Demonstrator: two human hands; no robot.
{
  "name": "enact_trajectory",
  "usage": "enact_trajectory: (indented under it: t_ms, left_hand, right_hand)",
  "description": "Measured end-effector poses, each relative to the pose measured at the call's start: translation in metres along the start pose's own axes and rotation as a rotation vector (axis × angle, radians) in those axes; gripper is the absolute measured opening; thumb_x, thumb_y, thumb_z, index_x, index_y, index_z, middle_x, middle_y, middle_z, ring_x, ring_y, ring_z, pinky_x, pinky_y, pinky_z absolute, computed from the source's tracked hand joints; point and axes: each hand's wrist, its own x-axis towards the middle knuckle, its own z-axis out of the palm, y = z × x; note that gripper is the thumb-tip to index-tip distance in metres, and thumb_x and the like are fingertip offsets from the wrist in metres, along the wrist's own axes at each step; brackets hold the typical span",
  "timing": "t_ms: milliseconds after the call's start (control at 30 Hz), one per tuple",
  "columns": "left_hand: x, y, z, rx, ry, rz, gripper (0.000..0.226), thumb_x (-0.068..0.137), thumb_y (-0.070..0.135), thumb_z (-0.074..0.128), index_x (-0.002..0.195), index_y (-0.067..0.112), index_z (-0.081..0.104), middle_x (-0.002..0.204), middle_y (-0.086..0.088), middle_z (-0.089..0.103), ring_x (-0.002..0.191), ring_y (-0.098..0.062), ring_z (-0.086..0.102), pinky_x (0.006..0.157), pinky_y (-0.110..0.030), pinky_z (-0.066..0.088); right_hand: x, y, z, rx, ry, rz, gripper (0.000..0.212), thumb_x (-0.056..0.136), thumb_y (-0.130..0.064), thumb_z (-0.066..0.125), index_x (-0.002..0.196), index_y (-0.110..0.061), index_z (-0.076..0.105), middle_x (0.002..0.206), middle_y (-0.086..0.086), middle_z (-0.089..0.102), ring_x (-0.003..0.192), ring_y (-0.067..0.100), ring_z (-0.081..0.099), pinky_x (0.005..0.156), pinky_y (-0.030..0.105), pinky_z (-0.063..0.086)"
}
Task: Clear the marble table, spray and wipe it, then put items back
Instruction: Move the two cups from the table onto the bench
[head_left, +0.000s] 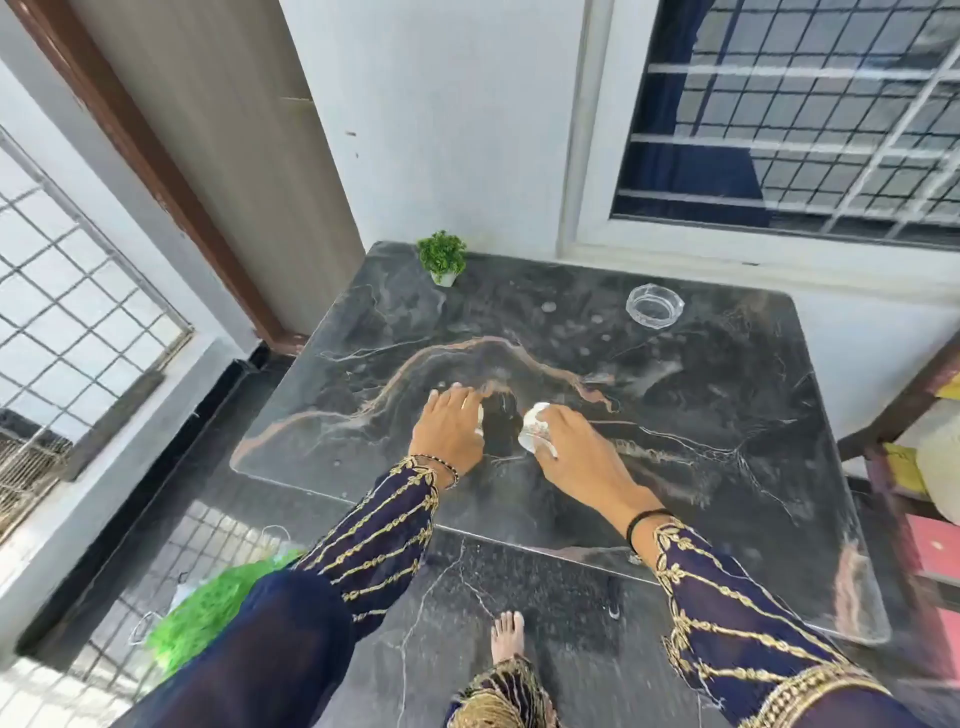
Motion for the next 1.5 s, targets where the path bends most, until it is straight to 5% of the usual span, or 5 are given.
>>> enact_trajectory:
  t_ms: [300, 633, 800, 933, 1500]
  left_hand:
    - [0.029, -0.051, 0.031, -0.094, -0.131, -0.136, 0.074, 0.087, 0.021, 0.059, 0.151, 0.020, 0.021, 0.153, -0.009, 0.031, 0.140, -0.033, 0.031, 0.111, -0.046, 0.037]
    - [0.057, -0.041, 0.036, -0.225, -0.113, -0.186, 0.055, 0.090, 0.023, 0.056, 0.141, 0.017, 0.038, 0.128, -0.009, 0.046, 0.118, -0.030, 0.051, 0.084, -0.046, 0.053]
    - [0.071, -0.017, 0.038, -0.357, -0.144, -0.198, 0.041, 0.092, 0.015, 0.050, 0.132, 0.010, 0.051, 0.123, -0.018, 0.057, 0.111, -0.039, 0.056, 0.093, -0.044, 0.047]
    - [0.081, 0.016, 0.039, -0.435, -0.175, -0.114, 0.036, 0.091, 0.010, 0.051, 0.125, 0.009, 0.061, 0.119, -0.019, 0.058, 0.110, -0.037, 0.056, 0.097, -0.041, 0.045]
    - [0.107, 0.313, 0.068, -0.480, -0.380, 0.269, 0.027, 0.085, 0.010, 0.058, 0.111, 0.012, 0.066, 0.105, -0.009, 0.070, 0.094, -0.025, 0.063, 0.077, -0.032, 0.059]
  right_hand:
    - [0.029, 0.029, 0.022, -0.117, -0.054, 0.110, 0.067, 0.094, -0.031, 0.068, 0.152, -0.026, 0.034, 0.159, 0.002, 0.031, 0.136, 0.030, 0.039, 0.086, 0.045, 0.059]
    - [0.050, 0.047, 0.031, 0.128, 0.027, 0.238, 0.052, 0.090, -0.010, 0.062, 0.140, -0.018, 0.050, 0.140, 0.005, 0.053, 0.128, 0.029, 0.049, 0.104, 0.041, 0.044]
    - [0.030, 0.067, 0.023, 0.395, 0.149, 0.443, 0.028, 0.092, -0.007, 0.062, 0.116, -0.017, 0.069, 0.108, -0.003, 0.072, 0.101, 0.022, 0.065, 0.081, 0.020, 0.044]
    - [0.001, 0.090, 0.009, 0.536, 0.232, 0.594, 0.022, 0.094, -0.009, 0.058, 0.109, -0.019, 0.071, 0.095, -0.005, 0.072, 0.090, 0.016, 0.063, 0.066, -0.002, 0.040]
    - [-0.168, 0.295, -0.076, 0.645, 0.519, 0.881, 0.021, 0.091, -0.012, 0.061, 0.091, -0.033, 0.066, 0.079, -0.022, 0.067, 0.070, -0.017, 0.058, 0.062, 0.001, 0.040]
